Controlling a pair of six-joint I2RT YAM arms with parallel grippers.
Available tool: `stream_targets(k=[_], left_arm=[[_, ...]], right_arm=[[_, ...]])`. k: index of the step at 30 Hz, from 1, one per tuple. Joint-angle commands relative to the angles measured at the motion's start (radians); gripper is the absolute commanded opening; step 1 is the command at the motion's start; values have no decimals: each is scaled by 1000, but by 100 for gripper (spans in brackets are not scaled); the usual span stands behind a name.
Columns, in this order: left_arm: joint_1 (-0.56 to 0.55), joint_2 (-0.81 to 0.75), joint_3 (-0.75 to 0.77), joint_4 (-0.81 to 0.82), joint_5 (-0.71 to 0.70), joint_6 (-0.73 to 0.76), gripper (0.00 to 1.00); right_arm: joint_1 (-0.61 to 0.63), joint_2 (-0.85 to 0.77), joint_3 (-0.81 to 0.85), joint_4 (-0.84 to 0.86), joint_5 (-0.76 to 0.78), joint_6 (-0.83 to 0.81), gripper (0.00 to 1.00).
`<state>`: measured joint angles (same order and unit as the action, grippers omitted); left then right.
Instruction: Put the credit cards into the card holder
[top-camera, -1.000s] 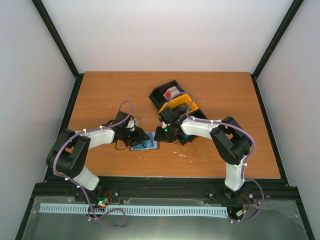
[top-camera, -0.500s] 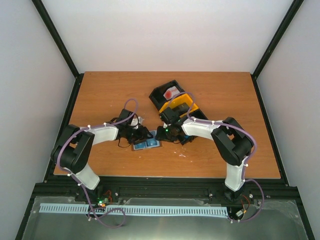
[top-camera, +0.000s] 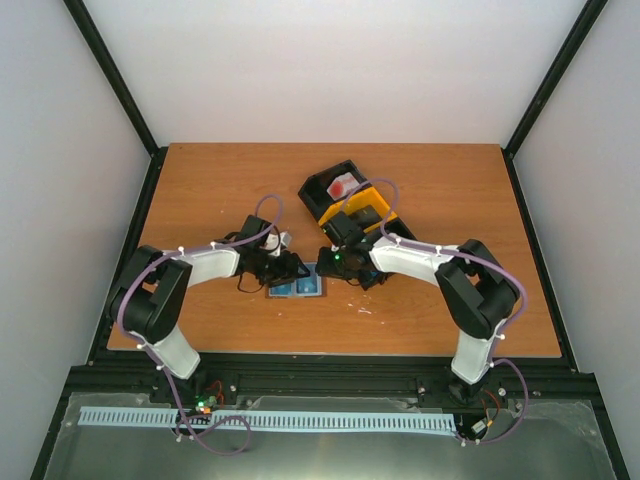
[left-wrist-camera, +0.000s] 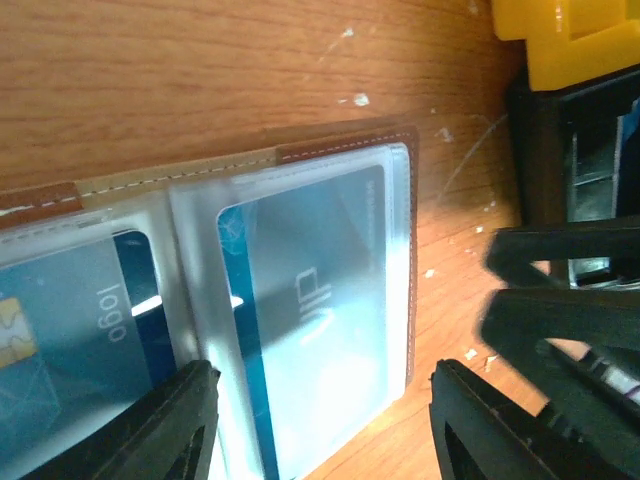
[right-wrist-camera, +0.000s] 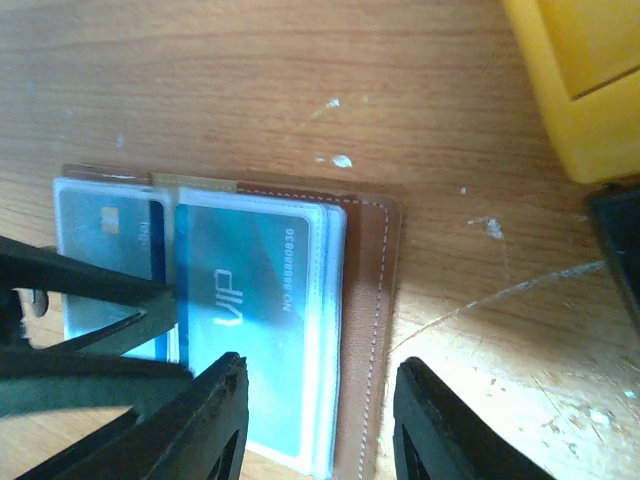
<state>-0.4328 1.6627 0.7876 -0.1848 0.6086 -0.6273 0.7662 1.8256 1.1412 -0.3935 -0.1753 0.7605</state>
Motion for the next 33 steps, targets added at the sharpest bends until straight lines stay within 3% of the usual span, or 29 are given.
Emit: stream_targets(k=[1,8,17,23,29,33], left_arm=[[-6,-56,41,-152,-149,18,61],[-1,-219,-16,-251,-344,-49,58],[61,-256,-71,-276,-399,-45,58],[80,-237,-95,-280,-453,-36,65],[86,-207,-103,-267,-475,-35,65],[86,-193,-114,-254,-465,-34,60]], right_arm=[[5,-73,-21,3,44,38,40],[23,-31,6,37,-48,23,24],[51,46,35,82,-118,49,25],[59,80,41,102,-122,80,26],[59,96,37,125,-130,96,17],[59,108,36,125,-130,104,17]])
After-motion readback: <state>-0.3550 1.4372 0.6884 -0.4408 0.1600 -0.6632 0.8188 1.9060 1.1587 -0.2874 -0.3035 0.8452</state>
